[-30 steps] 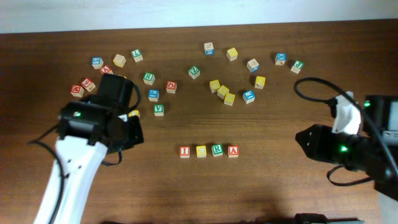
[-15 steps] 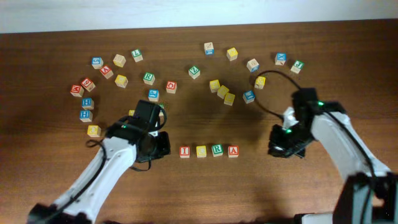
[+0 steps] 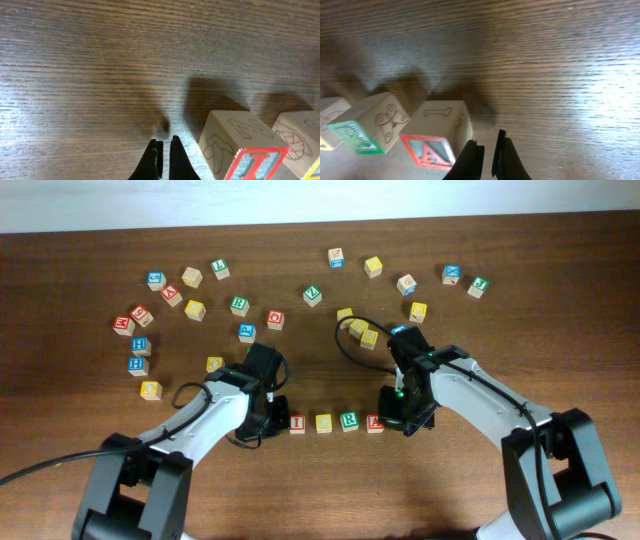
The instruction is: Spell out ICRA
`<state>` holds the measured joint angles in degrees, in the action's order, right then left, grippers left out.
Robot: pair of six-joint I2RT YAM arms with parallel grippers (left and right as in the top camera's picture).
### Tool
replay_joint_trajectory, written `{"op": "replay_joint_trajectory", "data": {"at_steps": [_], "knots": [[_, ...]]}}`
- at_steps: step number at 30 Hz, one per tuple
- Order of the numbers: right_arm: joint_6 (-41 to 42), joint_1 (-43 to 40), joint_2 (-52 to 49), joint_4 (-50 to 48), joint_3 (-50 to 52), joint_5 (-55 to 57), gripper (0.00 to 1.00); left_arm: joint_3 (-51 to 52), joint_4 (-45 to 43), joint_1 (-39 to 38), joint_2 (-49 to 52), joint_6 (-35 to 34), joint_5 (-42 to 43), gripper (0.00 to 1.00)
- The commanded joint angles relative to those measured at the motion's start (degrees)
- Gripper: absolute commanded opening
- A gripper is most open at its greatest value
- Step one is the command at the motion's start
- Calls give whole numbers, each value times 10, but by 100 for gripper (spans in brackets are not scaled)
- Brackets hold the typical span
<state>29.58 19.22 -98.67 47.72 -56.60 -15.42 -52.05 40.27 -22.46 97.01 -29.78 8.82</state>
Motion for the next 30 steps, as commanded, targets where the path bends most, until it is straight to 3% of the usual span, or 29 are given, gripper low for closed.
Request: {"op": "replay_joint_trajectory", "data": {"at_steps": [1,9,16,30], "knots": [[9,4,-5,-1,5,28,4,4,-13,0,9,-10,2,0],[9,8,-5,-37,22,-19,4,4,-36,-1,41,-10,19,0],[10,68,-5,-101,23,-19,4,4,-38,-2,43,-5,30,0],[-38,68,-5,-137,23,-39,4,4,-42,-29,43,-1,45,0]]}}
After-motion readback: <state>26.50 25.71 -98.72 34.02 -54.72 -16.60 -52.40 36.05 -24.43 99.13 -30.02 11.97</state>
